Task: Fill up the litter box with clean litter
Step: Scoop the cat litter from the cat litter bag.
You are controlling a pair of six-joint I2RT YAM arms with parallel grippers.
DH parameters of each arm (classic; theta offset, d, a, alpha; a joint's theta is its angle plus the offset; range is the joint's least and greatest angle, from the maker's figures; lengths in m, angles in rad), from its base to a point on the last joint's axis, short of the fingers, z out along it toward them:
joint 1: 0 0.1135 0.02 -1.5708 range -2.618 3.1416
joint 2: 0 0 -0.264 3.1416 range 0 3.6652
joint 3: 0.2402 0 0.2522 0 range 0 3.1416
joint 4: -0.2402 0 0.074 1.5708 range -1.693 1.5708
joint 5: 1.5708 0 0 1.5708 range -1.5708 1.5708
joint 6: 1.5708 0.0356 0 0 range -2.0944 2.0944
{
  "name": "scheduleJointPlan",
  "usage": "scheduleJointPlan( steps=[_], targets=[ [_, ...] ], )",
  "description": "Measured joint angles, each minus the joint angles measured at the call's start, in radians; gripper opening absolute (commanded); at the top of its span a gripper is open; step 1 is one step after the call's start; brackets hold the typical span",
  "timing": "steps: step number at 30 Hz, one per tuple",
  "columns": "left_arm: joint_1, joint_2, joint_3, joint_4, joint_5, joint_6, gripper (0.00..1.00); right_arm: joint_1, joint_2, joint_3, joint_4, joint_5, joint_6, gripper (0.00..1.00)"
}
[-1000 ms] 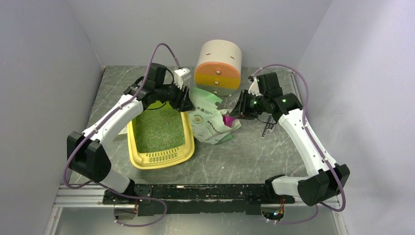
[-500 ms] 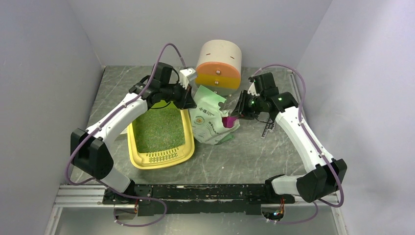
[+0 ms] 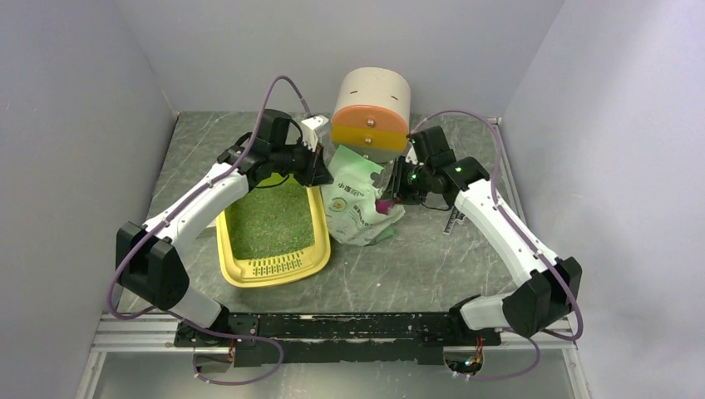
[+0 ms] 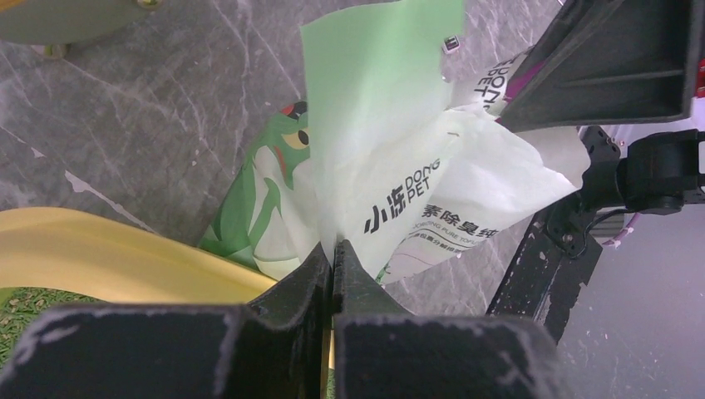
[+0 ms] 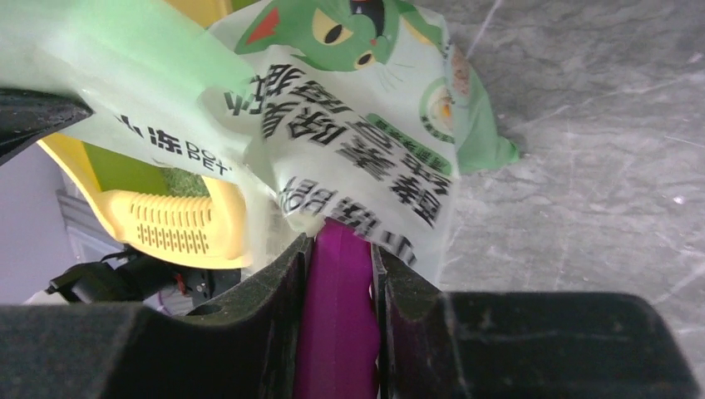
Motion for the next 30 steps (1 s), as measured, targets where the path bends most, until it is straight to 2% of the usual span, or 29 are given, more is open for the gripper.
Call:
scheduleJointPlan(
  steps=[12, 30],
  targets=[
    [0.0, -0.006, -0.013, 0.028, 0.0, -0.015, 0.07, -0.007, 0.062, -0.084, 0.202, -0.1, 0.045, 0.0],
    [-0.001, -0.006, -0.016, 0.051, 0.0, -0.037, 0.05, -0.087, -0.06, -0.422, 0.624, -0.253, 0.225, 0.0]
  ],
)
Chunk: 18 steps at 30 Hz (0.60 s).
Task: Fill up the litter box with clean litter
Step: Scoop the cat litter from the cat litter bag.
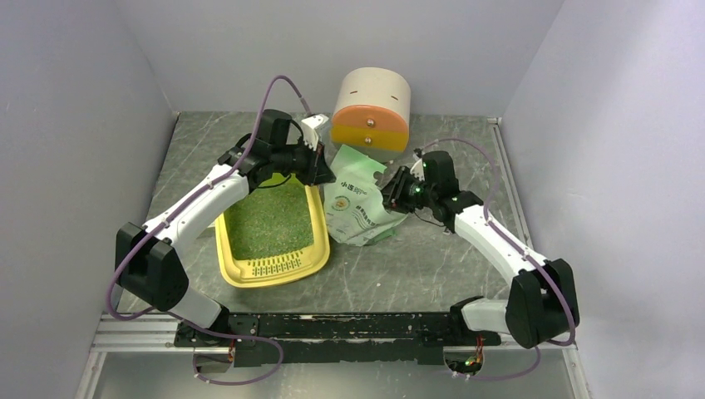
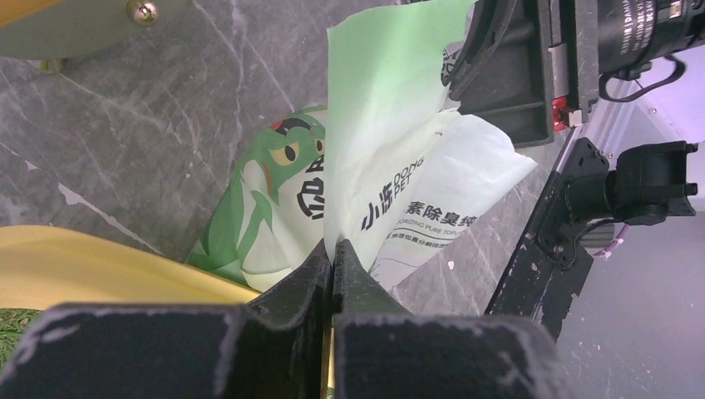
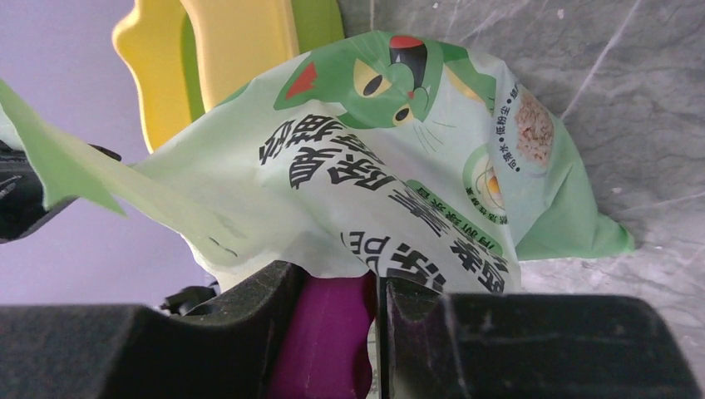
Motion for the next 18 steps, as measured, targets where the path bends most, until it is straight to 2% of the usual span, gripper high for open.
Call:
scheduleJointPlan(
  steps=[9, 18],
  targets=[
    [0.0, 0.0, 0.0, 0.006, 0.001, -0.015, 0.05, -0.081, -0.052, -0.244, 0.331, -0.13, 0.254, 0.0],
    [0.0, 0.0, 0.0, 0.008, 0.0, -0.028, 0.05, -0.153, -0.136, -0.369, 0.581, -0.258, 0.456, 0.0]
  ],
)
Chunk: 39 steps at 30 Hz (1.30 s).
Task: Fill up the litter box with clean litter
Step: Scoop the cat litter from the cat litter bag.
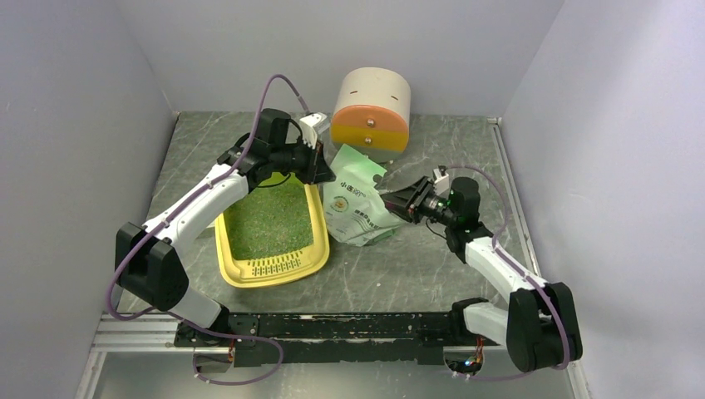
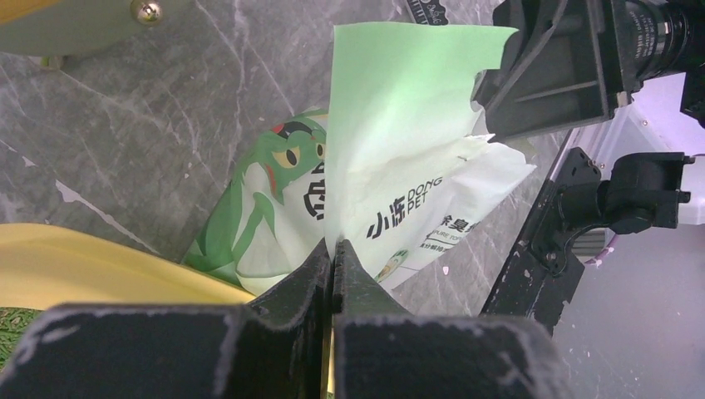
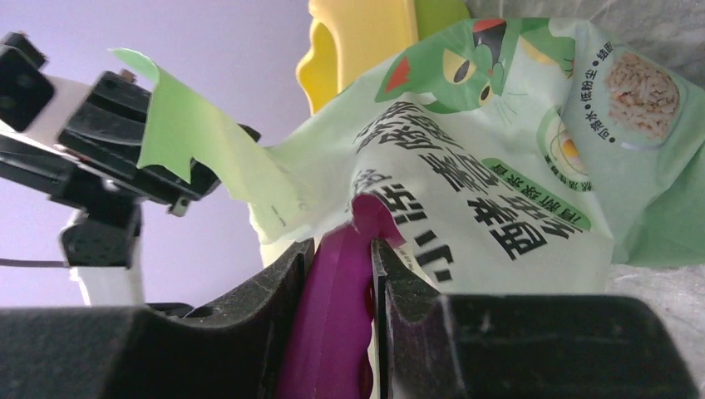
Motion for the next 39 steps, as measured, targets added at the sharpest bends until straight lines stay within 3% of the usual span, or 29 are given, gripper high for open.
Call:
scheduleJointPlan(
  steps=[8, 27, 39],
  targets=[
    [0.0, 0.0, 0.0, 0.005, -0.001, -0.016, 0.05, -0.112, -0.106, -0.095, 0.074, -0.071, 0.087, 0.0],
    [0.0, -0.006, -0.003, 0.013, -0.021, -0.031, 0.05, -0.486, -0.354, -0.161, -0.182, -0.275, 0.032, 0.0],
    [0.0, -0.019, -0.013, 0.013, -0.031, -0.031, 0.05, -0.597, -0.386, -0.16, -0.266, -0.413, -0.018, 0.0]
  ],
)
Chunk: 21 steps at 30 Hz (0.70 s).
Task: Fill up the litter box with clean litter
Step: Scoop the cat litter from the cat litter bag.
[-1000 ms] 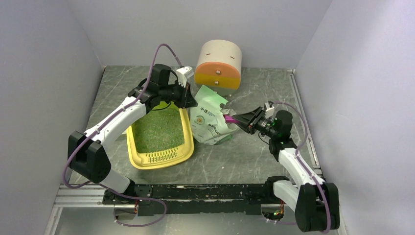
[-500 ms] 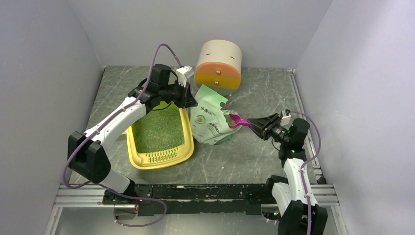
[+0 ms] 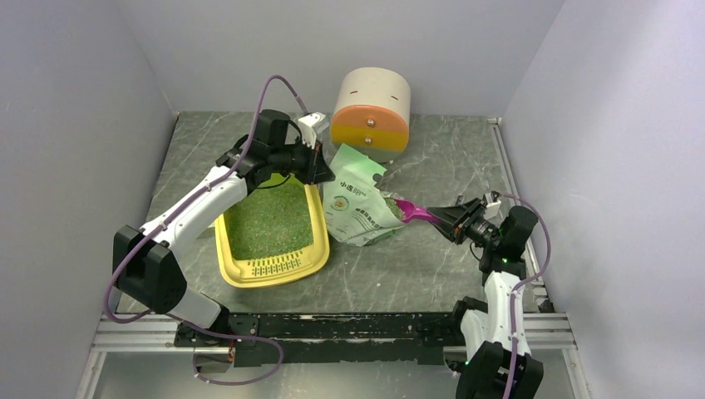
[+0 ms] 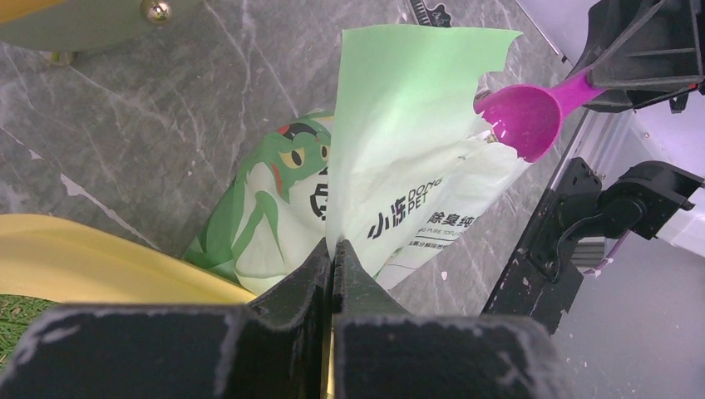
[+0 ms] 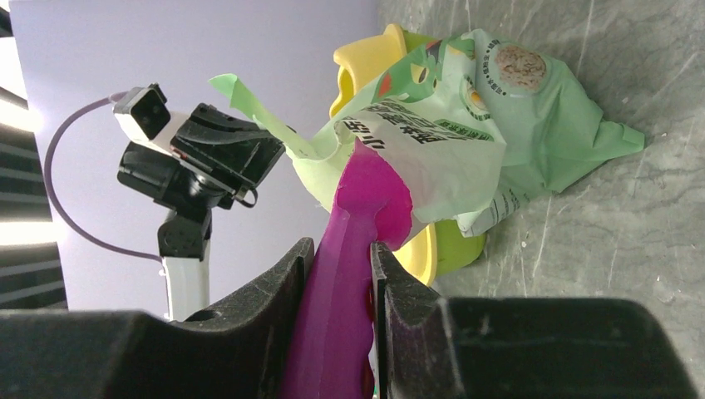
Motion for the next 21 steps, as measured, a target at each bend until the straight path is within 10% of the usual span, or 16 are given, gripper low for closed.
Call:
scheduleJointPlan(
  steps=[21],
  targets=[
    [0.0, -0.03, -0.021, 0.015, -0.003, -0.011, 0.05, 0.137, 0.018, -0.035, 0.192, 0.032, 0.137, 0.0]
  ],
)
